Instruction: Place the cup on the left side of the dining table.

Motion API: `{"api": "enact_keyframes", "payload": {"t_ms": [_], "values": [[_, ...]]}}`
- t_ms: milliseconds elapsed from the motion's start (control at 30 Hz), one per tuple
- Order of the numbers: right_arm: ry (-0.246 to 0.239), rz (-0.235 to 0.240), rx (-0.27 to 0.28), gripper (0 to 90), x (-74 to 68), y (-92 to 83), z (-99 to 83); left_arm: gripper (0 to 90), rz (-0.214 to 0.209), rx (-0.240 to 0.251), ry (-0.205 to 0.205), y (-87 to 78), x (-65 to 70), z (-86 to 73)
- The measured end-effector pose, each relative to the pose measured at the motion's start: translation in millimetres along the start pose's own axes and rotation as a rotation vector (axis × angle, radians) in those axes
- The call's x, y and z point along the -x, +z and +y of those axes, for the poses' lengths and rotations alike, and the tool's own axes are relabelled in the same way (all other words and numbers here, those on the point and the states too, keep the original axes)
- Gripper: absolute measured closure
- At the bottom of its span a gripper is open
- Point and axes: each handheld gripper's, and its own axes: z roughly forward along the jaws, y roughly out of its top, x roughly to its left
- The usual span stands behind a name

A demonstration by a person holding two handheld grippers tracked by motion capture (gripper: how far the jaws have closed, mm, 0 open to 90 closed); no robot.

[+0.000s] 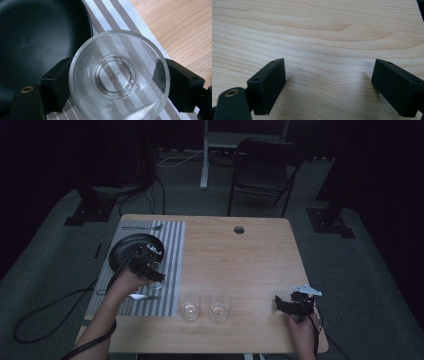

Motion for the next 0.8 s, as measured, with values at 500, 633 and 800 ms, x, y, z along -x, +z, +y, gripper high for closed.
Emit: {"api": "enact_keyframes", "payload": {"t_ms": [500,633,800], "values": [[0.0,0.0,0.0,11.8,0.0,0.0,0.0,0.8,0.002,0.15,-0.062,-7.6,0.2,-18.4],[0.0,0.0,0.0,11.8,-0.1,0.0,0.0,0.8,0.037,0.223,-0.105,-11.1,0.0,-29.3],[0.0,0.0,0.0,11.8,-0.1,0.0,0.0,0.9,0.056,0.22,-0.107,-11.5,1.3,-41.3]]}}
